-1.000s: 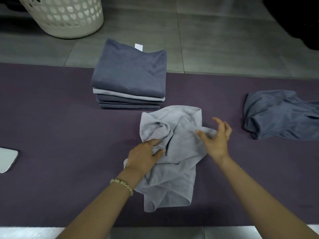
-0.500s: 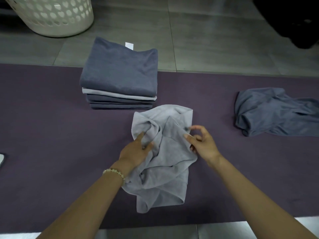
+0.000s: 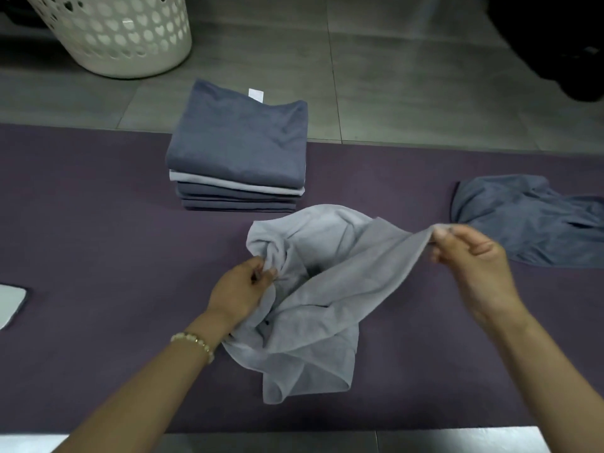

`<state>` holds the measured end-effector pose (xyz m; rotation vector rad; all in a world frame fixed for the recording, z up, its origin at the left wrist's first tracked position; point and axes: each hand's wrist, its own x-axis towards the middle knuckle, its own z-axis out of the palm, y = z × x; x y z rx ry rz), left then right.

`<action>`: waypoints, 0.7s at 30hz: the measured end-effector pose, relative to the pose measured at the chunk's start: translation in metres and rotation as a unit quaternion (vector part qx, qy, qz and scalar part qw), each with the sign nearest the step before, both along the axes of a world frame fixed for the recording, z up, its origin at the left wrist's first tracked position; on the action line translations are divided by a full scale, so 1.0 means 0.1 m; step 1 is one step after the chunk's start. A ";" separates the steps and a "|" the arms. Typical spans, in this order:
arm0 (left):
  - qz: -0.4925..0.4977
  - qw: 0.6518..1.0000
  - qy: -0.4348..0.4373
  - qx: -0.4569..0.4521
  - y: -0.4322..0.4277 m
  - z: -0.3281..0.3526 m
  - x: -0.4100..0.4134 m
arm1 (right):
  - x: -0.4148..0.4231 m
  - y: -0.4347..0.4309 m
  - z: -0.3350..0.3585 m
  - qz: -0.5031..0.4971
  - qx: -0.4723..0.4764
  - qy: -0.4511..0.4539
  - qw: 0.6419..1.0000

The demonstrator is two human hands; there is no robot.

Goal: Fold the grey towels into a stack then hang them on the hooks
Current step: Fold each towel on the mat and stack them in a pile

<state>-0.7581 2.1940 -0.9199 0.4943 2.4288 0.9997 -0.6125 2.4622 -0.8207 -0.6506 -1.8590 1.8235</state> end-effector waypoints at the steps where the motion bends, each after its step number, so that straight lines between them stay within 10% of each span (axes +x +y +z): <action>1: 0.005 0.998 0.057 -0.007 -0.03 0.08 0.01 | -0.01 0.02 0.07 0.008 0.012 0.003 1.000; 4: 0.042 0.988 0.149 0.020 -0.05 0.35 -0.03 | -0.07 -0.03 0.22 0.121 0.029 0.010 0.992; 10: 0.090 0.954 0.008 0.284 0.07 0.89 -0.17 | -0.17 -0.29 -0.10 0.306 0.103 -0.276 0.905; 16: -0.312 0.941 -0.128 0.033 0.09 0.46 0.31 | -0.11 -0.46 -0.30 0.222 0.043 -0.301 0.926; 21: -0.117 0.982 -0.086 0.117 -0.05 0.10 0.56 | -0.11 -0.65 -0.57 0.190 0.073 -0.419 0.885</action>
